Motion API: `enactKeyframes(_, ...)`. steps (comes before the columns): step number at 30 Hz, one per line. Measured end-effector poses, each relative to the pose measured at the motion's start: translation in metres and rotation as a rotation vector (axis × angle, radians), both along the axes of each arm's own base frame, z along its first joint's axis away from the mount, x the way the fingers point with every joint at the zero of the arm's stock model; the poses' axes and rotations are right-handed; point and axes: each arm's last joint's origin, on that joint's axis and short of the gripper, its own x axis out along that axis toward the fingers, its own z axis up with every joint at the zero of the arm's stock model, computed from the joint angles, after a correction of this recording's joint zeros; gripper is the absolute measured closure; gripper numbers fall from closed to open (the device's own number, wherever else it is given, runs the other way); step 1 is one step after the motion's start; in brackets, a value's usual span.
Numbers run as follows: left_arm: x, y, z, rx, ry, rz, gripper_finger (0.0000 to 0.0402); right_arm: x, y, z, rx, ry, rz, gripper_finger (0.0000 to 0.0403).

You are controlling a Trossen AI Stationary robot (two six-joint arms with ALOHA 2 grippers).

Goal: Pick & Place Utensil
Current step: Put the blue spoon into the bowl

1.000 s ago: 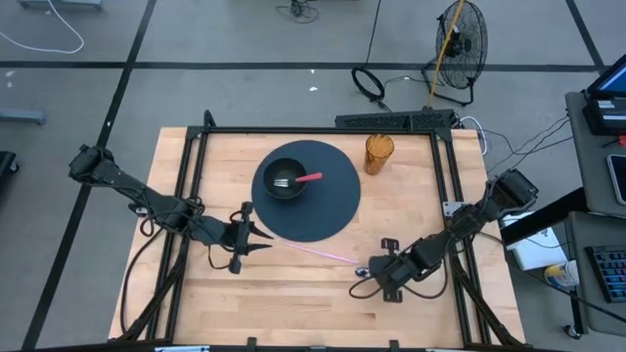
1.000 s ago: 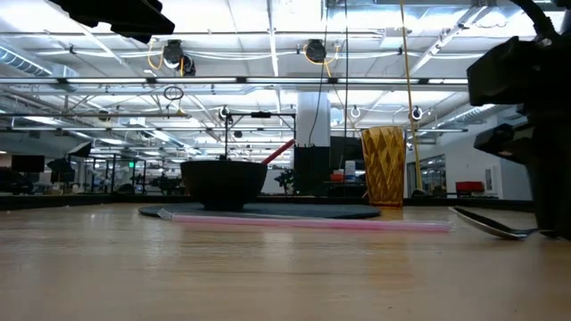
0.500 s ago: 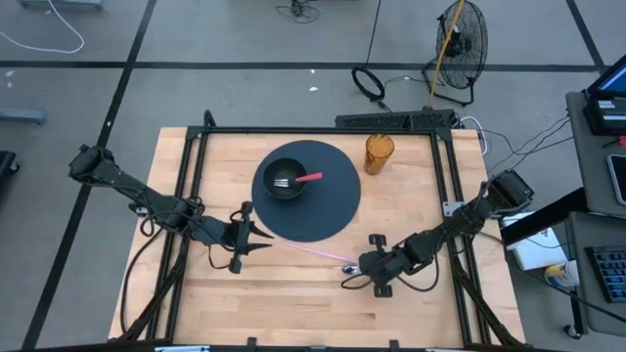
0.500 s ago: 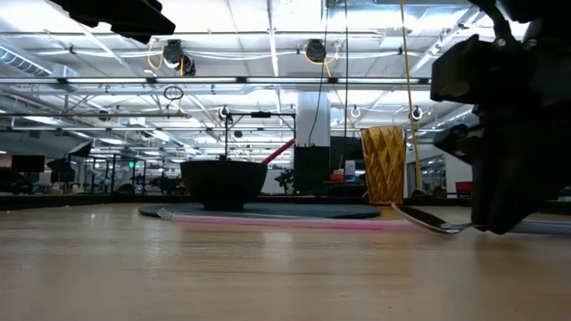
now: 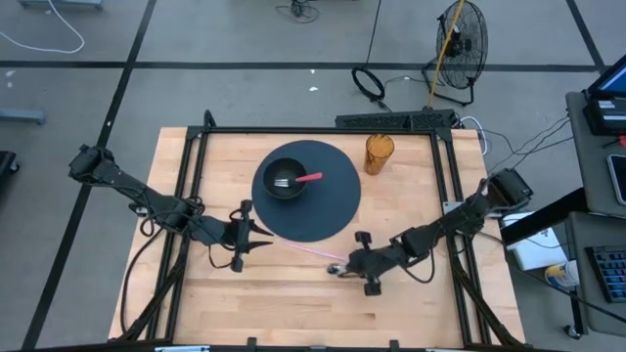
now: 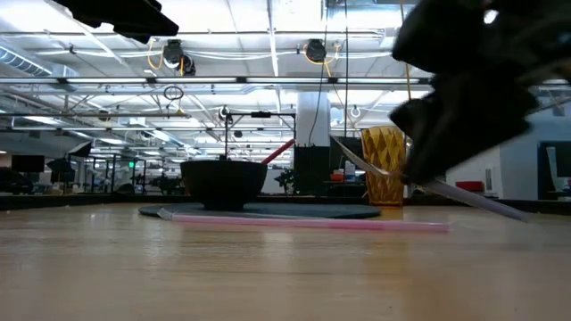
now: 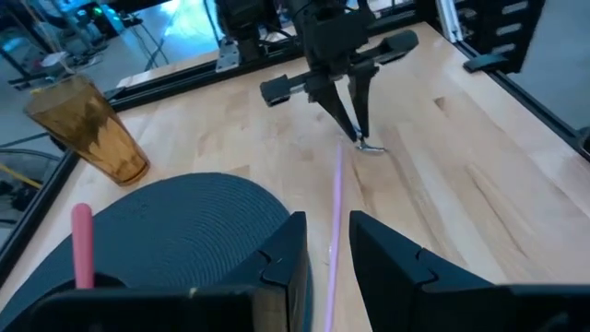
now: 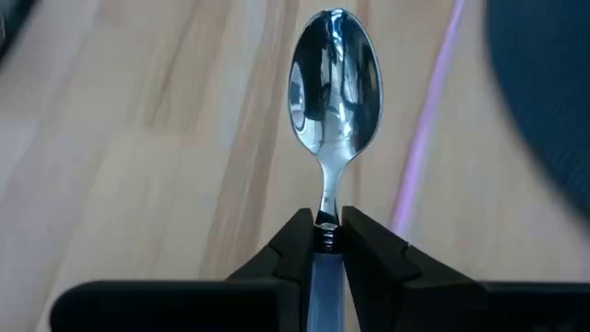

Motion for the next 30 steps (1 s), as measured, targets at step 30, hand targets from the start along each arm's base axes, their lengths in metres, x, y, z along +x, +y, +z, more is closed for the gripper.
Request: enactKeyframes(30, -0.017, -0.013, -0.012, 0.022, 0.094, 0.119, 0.0311, 0.142, -0.032, -0.014, 0.106, -0.162, 0.108, 0.0360)
